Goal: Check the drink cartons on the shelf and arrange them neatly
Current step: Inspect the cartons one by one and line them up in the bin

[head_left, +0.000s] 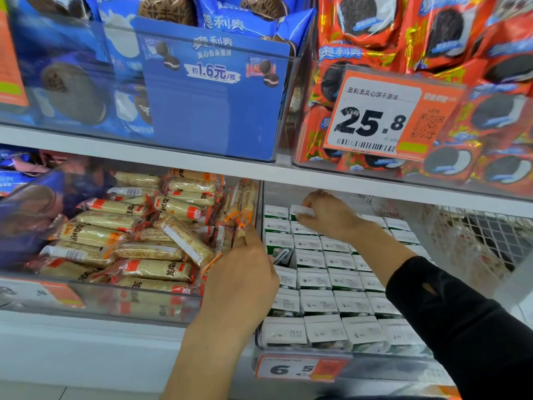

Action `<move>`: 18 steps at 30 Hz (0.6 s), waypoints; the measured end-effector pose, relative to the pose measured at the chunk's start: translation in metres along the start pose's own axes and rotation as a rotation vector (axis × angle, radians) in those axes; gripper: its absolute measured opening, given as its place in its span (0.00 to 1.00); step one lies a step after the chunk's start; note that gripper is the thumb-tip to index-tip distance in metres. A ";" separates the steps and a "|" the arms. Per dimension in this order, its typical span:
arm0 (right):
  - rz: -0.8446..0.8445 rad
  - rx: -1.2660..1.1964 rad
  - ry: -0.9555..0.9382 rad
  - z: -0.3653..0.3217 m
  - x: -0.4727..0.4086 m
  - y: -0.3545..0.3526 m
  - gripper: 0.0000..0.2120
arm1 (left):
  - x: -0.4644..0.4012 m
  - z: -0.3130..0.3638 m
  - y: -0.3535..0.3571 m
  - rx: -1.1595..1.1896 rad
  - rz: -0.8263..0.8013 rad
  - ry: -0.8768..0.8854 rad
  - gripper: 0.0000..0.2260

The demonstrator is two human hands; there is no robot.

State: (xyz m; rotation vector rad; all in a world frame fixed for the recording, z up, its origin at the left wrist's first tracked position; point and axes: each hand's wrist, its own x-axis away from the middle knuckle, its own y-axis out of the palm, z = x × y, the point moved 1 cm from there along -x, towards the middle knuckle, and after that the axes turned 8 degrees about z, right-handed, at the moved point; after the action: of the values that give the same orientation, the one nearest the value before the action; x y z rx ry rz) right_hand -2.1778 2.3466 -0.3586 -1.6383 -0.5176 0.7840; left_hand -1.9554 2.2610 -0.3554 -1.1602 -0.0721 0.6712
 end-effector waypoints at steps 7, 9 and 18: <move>0.354 -0.361 0.120 -0.004 0.013 -0.001 0.06 | 0.001 0.000 -0.002 0.015 -0.017 0.015 0.26; 0.500 -0.567 0.195 -0.009 0.021 -0.007 0.12 | 0.001 0.000 -0.003 0.009 -0.027 0.013 0.27; 0.554 -1.450 0.643 -0.021 0.099 -0.035 0.06 | 0.002 0.005 -0.014 0.073 0.014 0.034 0.32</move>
State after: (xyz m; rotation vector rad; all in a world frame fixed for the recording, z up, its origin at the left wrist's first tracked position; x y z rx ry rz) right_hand -2.0925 2.4097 -0.3435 -3.2988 -0.0814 0.0845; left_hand -1.9497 2.2634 -0.3421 -1.1023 -0.0107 0.6612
